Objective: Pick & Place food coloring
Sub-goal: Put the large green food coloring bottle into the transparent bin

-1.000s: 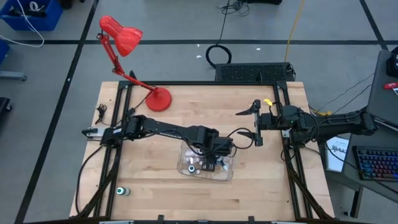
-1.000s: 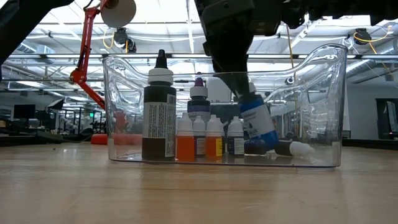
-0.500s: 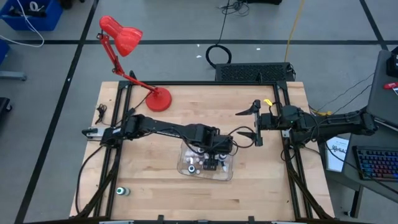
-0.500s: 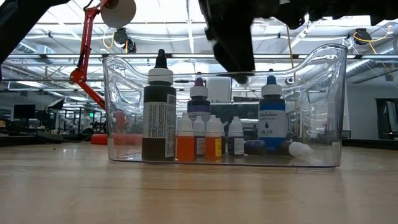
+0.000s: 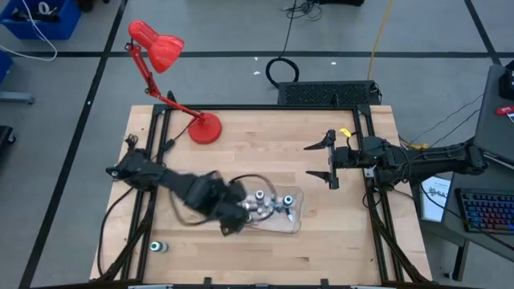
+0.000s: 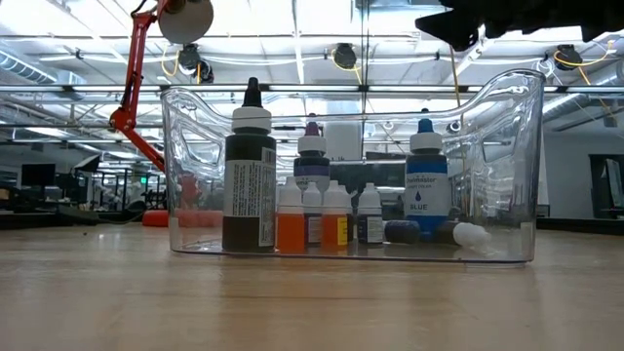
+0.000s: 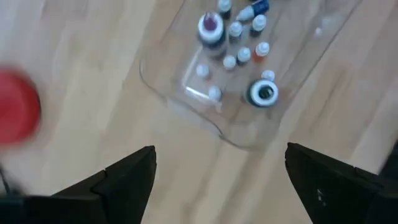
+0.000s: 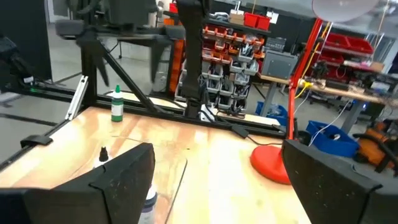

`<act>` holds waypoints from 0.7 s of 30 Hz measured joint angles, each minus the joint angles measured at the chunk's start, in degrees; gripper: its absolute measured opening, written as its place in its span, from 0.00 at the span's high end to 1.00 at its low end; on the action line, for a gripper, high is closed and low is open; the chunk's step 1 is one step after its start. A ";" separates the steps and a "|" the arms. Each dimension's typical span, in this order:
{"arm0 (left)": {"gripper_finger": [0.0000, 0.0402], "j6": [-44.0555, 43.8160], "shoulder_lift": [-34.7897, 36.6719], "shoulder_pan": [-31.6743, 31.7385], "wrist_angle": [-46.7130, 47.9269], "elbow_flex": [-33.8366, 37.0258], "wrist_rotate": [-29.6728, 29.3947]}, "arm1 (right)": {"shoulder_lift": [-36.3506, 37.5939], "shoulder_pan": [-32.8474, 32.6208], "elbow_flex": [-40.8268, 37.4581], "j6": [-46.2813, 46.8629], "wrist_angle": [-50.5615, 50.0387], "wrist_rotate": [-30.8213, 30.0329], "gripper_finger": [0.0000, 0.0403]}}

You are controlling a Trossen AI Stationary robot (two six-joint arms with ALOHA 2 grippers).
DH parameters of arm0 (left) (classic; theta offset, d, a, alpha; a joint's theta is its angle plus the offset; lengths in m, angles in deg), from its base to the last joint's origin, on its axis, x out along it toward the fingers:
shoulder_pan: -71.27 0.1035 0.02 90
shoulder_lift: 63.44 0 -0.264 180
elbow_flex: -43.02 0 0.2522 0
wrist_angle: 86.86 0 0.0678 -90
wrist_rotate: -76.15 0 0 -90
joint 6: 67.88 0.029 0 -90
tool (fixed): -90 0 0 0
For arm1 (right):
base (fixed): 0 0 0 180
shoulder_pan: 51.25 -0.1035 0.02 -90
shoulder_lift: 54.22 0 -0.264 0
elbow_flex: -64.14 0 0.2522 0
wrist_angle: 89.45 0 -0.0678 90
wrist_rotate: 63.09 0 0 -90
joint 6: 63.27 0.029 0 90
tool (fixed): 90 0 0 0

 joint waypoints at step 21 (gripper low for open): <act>0.12 -75.08 2.55 -22.59 -1.87 22.58 25.27 | -0.04 0.00 -3.68 2.63 0.21 0.16 0.17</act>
